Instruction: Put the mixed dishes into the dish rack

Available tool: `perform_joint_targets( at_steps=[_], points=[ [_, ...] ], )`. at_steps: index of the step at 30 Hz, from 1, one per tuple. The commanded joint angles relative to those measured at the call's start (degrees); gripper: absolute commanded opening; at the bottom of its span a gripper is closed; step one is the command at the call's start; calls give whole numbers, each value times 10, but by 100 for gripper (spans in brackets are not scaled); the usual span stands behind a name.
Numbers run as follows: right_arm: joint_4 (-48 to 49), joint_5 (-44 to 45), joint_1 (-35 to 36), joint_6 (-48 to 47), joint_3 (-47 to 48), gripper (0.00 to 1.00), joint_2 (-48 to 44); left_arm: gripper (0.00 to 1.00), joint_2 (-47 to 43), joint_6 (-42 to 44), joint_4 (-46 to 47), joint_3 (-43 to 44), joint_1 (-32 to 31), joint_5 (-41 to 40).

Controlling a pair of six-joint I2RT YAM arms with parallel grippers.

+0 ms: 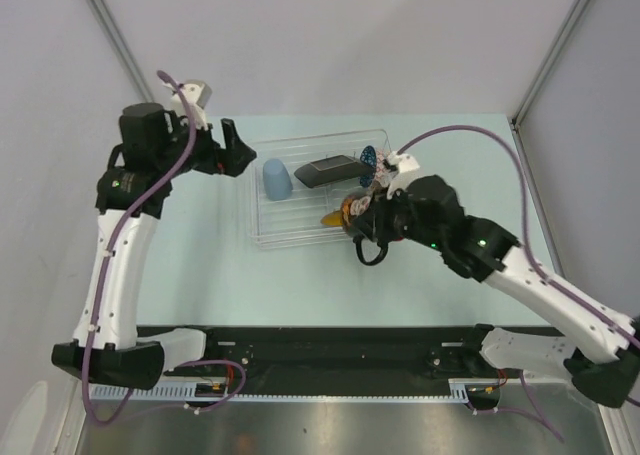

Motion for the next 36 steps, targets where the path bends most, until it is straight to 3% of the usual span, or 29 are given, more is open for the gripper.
perform_joint_targets(
  at_steps=[1,4,5,7,8,9,10,15,23,36],
  points=[
    [275,-107,-1,-49,44,0,-91,100,-28,-89,-15,71,52,175],
    [402,-136,-4,-56,40,0,-101,100,-25,-175,24,56,86,329],
    [431,-148,-6,-53,38,0,-99,100,-32,-241,52,40,87,368],
    [508,-150,-8,-38,36,0,-85,100,-49,-349,219,-49,86,471],
    [531,-159,-6,-30,36,0,-79,100,-65,-483,307,-90,86,497],
    [569,-158,-3,-25,36,0,-71,100,-69,-530,451,-149,84,524],
    [581,-152,8,-19,35,0,-64,100,-69,-552,470,-163,85,534],
    [635,-128,32,-26,32,0,-43,100,-78,-569,482,-196,57,571],
    [799,-136,39,28,20,0,45,100,-109,-576,530,-233,3,540],
    [930,-99,44,96,13,0,137,100,-106,-564,544,-248,-51,487]
  ],
)
